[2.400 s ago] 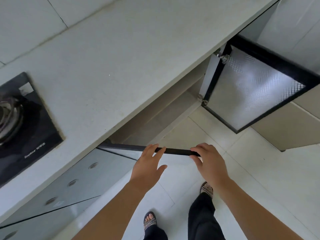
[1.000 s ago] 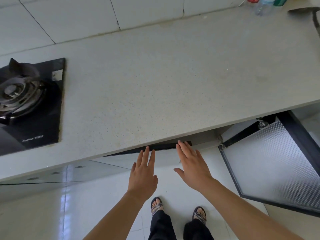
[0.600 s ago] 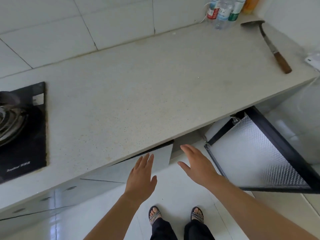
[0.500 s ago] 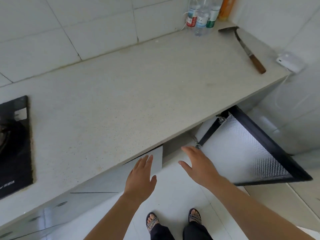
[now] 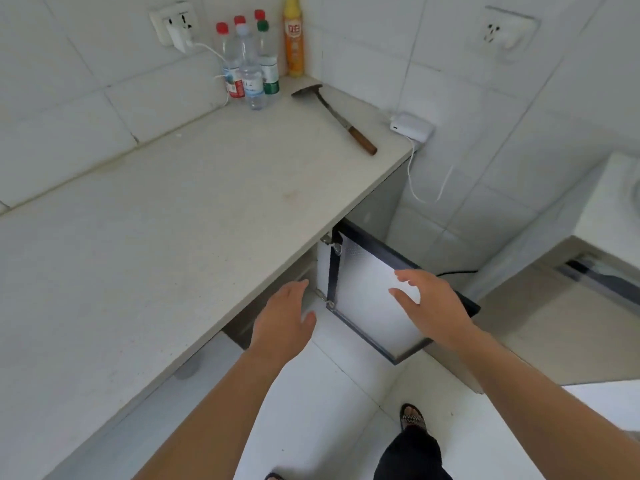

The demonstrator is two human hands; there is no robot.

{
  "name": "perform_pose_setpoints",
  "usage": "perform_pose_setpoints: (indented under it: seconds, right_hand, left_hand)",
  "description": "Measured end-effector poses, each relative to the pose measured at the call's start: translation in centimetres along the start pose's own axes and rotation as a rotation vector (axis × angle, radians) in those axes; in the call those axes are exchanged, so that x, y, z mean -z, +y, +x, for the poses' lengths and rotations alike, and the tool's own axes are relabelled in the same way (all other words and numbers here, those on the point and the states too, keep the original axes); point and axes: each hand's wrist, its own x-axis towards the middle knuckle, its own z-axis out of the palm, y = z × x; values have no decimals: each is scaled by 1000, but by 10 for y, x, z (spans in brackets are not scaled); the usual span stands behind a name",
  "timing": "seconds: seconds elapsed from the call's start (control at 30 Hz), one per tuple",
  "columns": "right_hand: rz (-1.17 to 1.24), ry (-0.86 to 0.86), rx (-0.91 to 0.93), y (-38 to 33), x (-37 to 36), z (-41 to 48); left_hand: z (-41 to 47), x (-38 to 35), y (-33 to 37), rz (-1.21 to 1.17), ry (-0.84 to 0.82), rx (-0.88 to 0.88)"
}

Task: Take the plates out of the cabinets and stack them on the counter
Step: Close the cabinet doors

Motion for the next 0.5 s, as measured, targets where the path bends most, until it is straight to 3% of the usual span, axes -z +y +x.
perform_pose_setpoints:
  seconds: [0.33,0.5]
  right_hand:
    - [10,-71,8,157,70,54]
    - [17,-200,-12,213,74,65]
  left_hand:
    - [69,-95,140,-98,-46,113]
    - [80,-142,177,-89,-56,200]
